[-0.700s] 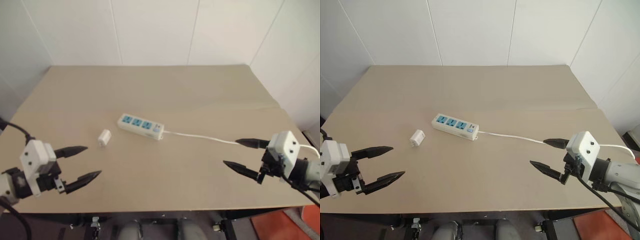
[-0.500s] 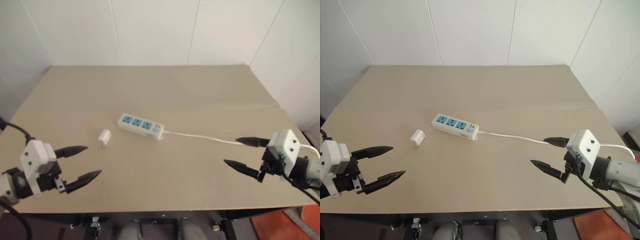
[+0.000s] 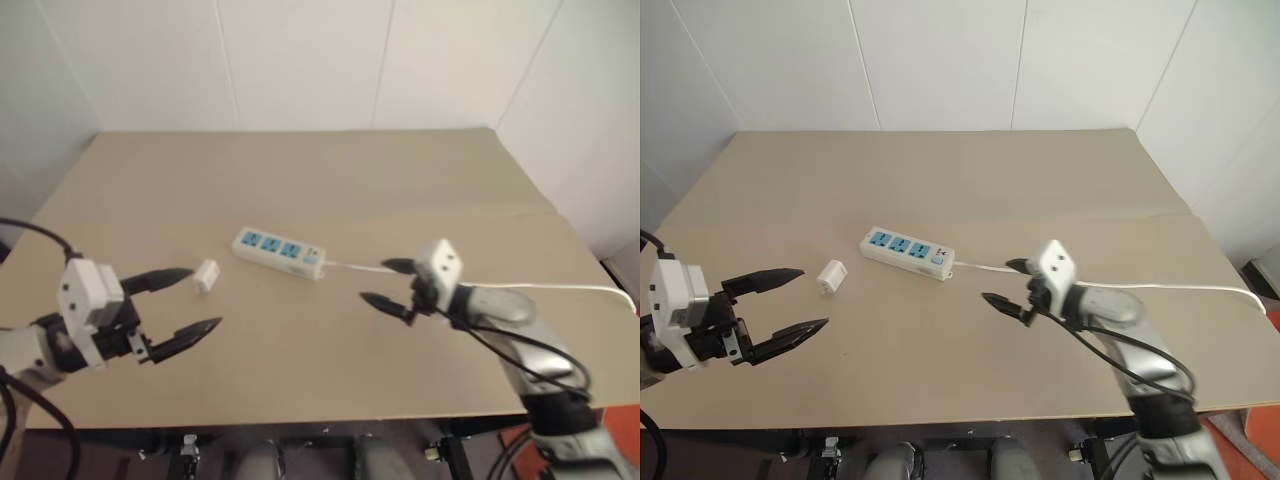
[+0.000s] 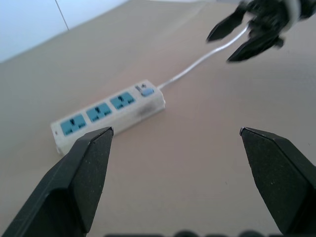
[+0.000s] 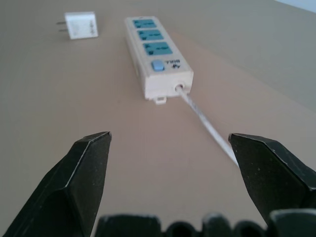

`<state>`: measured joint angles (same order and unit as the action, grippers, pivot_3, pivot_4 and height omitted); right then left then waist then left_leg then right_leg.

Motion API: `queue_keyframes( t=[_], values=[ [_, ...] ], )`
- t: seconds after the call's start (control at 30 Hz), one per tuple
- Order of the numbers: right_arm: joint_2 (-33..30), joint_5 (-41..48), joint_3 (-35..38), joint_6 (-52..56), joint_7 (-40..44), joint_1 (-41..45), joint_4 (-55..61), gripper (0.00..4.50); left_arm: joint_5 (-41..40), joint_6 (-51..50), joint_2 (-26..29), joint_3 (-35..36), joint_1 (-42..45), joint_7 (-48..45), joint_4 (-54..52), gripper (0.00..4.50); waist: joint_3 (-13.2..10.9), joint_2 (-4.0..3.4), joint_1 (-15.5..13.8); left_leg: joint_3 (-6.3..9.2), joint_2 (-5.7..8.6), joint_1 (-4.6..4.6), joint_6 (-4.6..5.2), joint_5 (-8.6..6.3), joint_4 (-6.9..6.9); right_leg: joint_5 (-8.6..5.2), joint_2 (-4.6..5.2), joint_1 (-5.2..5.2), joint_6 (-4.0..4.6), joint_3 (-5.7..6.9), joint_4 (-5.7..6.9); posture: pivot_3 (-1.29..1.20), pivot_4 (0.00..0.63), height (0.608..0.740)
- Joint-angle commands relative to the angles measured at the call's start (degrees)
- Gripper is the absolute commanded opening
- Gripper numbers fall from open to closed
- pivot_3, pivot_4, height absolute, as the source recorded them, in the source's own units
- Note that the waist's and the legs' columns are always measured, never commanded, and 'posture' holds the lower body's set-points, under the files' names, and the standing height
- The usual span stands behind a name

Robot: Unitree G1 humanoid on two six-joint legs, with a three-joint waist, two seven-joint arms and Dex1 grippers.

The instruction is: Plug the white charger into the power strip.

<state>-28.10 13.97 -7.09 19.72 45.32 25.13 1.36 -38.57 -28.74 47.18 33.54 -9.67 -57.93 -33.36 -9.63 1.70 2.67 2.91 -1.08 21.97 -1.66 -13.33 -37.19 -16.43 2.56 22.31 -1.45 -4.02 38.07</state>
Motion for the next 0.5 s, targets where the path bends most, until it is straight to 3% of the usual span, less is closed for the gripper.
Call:
queue_keyframes(
  t=[0.03, 0.33, 0.43, 0.5],
  values=[
    [2.7, -6.1, -2.8, -5.9, -2.9, 6.4, -10.3, 4.48, 0.0, 1.0, 0.5, -1.4, 0.3, 0.2, 0.2, 4.5, 0.0, 0.0, -0.1, 0.0, 0.01, 0.11, 0.0, 0.0, 0.02, 0.0, 0.03, 0.12, 0.0, 0.0, -0.02, 0.0, 0.15, 0.74],
    [11.0, -11.6, -5.9, -11.5, -1.7, 21.1, -38.5, 4.48, -0.2, 1.5, 0.4, -3.3, 1.4, 0.8, 0.3, 4.5, 0.0, 0.0, 0.0, 0.03, 0.01, 0.34, 0.0, 0.0, 0.07, 0.01, 0.06, 0.42, 0.01, 0.03, 0.05, 0.0, 0.15, 0.74],
    [12.7, -12.2, -5.6, -13.8, -1.0, 23.7, -45.1, 3.9, -0.6, 1.4, 0.2, -3.1, 1.0, 1.0, -0.3, 4.5, 0.0, -0.01, 0.3, 0.02, 0.0, 0.28, 0.0, 0.0, 0.07, 0.01, 0.05, 0.4, 0.01, 0.02, 0.06, 0.0, 0.15, 0.74],
    [13.2, -12.3, -5.1, -14.9, -0.5, 24.4, -47.5, 3.23, -0.7, 1.3, 0.2, -2.7, 0.6, 1.0, -0.5, 4.5, 0.0, -0.01, 0.6, 0.02, -0.01, 0.25, 0.0, 0.0, 0.1, 0.01, 0.04, 0.39, 0.02, 0.02, 0.09, 0.0, 0.15, 0.74]
  ],
)
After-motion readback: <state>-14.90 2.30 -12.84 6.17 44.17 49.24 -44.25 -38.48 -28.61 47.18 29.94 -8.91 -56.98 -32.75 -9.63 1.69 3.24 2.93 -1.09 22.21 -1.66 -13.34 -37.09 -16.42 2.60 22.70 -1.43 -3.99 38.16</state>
